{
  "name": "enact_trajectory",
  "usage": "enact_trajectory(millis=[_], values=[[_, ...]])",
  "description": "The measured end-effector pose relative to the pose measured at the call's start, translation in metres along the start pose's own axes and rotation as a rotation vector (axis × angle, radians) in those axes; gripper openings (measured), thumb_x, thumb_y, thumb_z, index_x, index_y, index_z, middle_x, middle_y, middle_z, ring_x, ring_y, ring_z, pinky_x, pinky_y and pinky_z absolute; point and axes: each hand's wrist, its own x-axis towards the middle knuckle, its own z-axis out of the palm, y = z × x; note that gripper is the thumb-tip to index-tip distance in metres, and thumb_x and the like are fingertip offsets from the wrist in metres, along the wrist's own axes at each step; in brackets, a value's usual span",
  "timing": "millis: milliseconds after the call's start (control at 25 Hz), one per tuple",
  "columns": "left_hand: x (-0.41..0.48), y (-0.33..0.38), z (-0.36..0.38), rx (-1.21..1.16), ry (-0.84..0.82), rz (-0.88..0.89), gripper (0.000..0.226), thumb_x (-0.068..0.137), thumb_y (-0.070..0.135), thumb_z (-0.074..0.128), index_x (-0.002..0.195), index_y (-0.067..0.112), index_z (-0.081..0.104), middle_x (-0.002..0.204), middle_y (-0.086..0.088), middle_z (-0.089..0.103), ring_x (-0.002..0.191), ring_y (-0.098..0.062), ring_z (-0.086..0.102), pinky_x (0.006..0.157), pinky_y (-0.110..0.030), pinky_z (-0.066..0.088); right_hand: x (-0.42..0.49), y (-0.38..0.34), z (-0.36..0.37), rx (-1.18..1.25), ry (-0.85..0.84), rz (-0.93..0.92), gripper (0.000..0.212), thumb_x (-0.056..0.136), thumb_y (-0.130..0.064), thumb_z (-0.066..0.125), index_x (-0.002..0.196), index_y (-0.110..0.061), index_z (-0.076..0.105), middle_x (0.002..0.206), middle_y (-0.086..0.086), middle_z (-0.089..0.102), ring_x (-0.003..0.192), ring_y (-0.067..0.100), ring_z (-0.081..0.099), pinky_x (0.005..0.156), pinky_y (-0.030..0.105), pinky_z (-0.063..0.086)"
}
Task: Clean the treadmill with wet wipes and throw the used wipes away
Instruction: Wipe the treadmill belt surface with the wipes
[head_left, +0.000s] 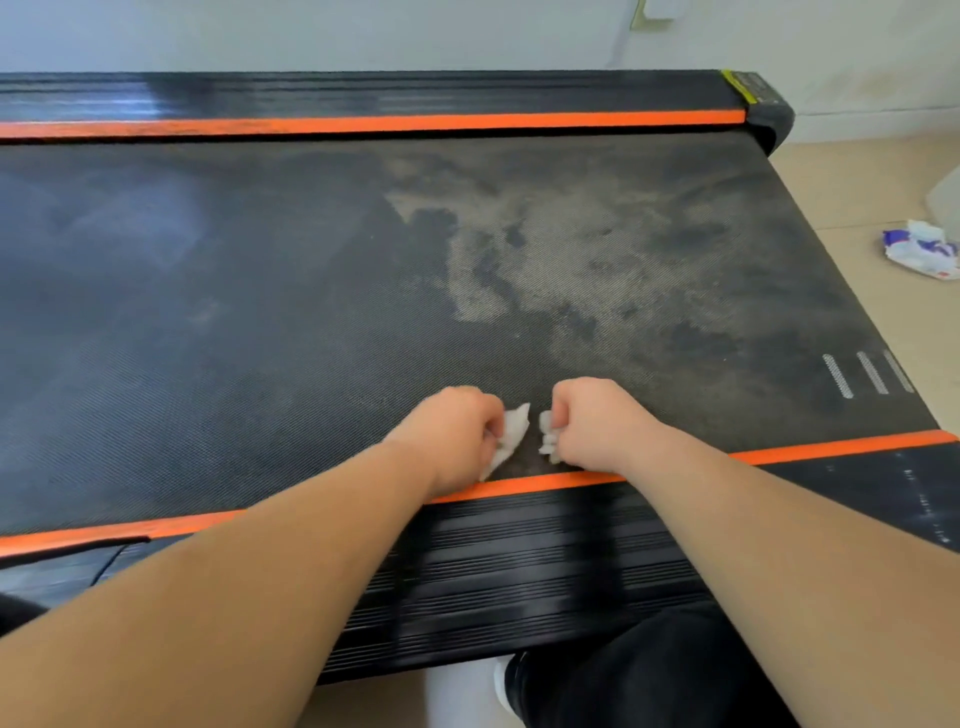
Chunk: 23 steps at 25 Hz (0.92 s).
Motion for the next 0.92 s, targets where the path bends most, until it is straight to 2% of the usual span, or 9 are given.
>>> enact_trajectory(millis=[120, 200, 320, 480, 520, 600, 720, 840, 920], values=[[0.002, -0.026, -0.004, 0.065, 0.147, -0.254, 0.020, 0.094, 0.019, 0.051, 0.108, 0.017, 0.065, 0.112, -0.007, 0.058, 0.106, -0.033, 0.058, 0.091, -0.042, 0.049, -0.005, 0.039, -0.011, -0.158, 0.142, 0.372, 0.017, 0.084, -0.021, 0.067, 0.081, -0.017, 0.051, 0.109, 0.011, 0.066, 0.104, 0.035, 0.065, 0.078, 0.034, 0.049], [0.004, -0.018, 0.000, 0.102, 0.155, -0.309, 0.021, 0.096, 0.018, 0.049, 0.112, 0.016, 0.063, 0.110, -0.007, 0.056, 0.105, -0.034, 0.058, 0.090, -0.044, 0.050, -0.009, 0.048, -0.015, -0.142, 0.175, 0.520, 0.012, 0.084, -0.016, 0.065, 0.093, -0.016, 0.056, 0.116, 0.013, 0.062, 0.108, 0.038, 0.063, 0.082, 0.037, 0.049], [0.008, 0.009, 0.012, 0.033, 0.033, -0.136, 0.021, 0.095, 0.020, 0.054, 0.112, 0.020, 0.067, 0.111, -0.006, 0.059, 0.105, -0.033, 0.061, 0.090, -0.041, 0.051, -0.003, 0.027, -0.012, -0.116, 0.201, 0.374, 0.021, 0.080, -0.016, 0.061, 0.102, -0.015, 0.062, 0.112, 0.012, 0.062, 0.106, 0.038, 0.063, 0.083, 0.038, 0.052], [0.010, 0.013, 0.009, -0.012, 0.016, -0.016, 0.019, 0.093, 0.023, 0.057, 0.107, 0.024, 0.069, 0.109, -0.005, 0.062, 0.104, -0.030, 0.061, 0.087, -0.035, 0.049, 0.011, -0.013, 0.004, 0.114, 0.033, -0.085, 0.007, 0.078, -0.016, 0.062, 0.078, -0.022, 0.061, 0.086, -0.002, 0.062, 0.089, 0.026, 0.064, 0.072, 0.028, 0.050], [0.010, 0.006, 0.005, 0.007, 0.069, -0.060, 0.019, 0.093, 0.021, 0.055, 0.107, 0.022, 0.068, 0.109, -0.006, 0.062, 0.104, -0.031, 0.061, 0.087, -0.036, 0.049, 0.016, -0.013, 0.007, 0.166, 0.037, -0.080, 0.008, 0.076, -0.015, 0.062, 0.076, -0.023, 0.059, 0.084, -0.004, 0.062, 0.086, 0.025, 0.064, 0.071, 0.028, 0.050], [0.010, -0.014, -0.005, 0.046, 0.192, -0.241, 0.018, 0.095, 0.018, 0.053, 0.107, 0.018, 0.065, 0.109, -0.009, 0.058, 0.102, -0.035, 0.060, 0.088, -0.043, 0.050, 0.023, -0.001, 0.004, 0.248, 0.158, 0.111, 0.007, 0.075, -0.019, 0.061, 0.079, -0.020, 0.056, 0.088, -0.001, 0.063, 0.080, 0.027, 0.061, 0.070, 0.031, 0.052], [0.014, -0.025, -0.015, -0.057, 0.266, -0.362, 0.017, 0.093, 0.018, 0.053, 0.105, 0.019, 0.065, 0.106, -0.006, 0.058, 0.100, -0.032, 0.059, 0.082, -0.038, 0.048, 0.020, 0.017, -0.009, 0.119, 0.272, 0.397, 0.013, 0.077, -0.021, 0.066, 0.084, -0.015, 0.058, 0.090, 0.007, 0.059, 0.079, 0.031, 0.053, 0.069, 0.031, 0.047], [0.023, -0.010, -0.019, -0.198, 0.307, -0.236, 0.016, 0.094, 0.022, 0.055, 0.103, 0.025, 0.068, 0.102, -0.003, 0.065, 0.098, -0.026, 0.061, 0.081, -0.034, 0.047, 0.025, 0.002, -0.025, 0.379, 0.298, 0.319, 0.014, 0.072, -0.014, 0.067, 0.085, -0.009, 0.069, 0.087, 0.016, 0.066, 0.085, 0.038, 0.063, 0.062, 0.033, 0.047], [0.029, -0.005, -0.024, -0.225, 0.334, -0.252, 0.016, 0.096, 0.025, 0.055, 0.106, 0.024, 0.068, 0.105, -0.003, 0.066, 0.098, -0.024, 0.061, 0.084, -0.036, 0.050, 0.026, -0.008, -0.036, 0.413, 0.291, 0.255, 0.014, 0.079, -0.014, 0.070, 0.093, -0.015, 0.074, 0.095, 0.010, 0.071, 0.094, 0.030, 0.067, 0.068, 0.027, 0.046]])
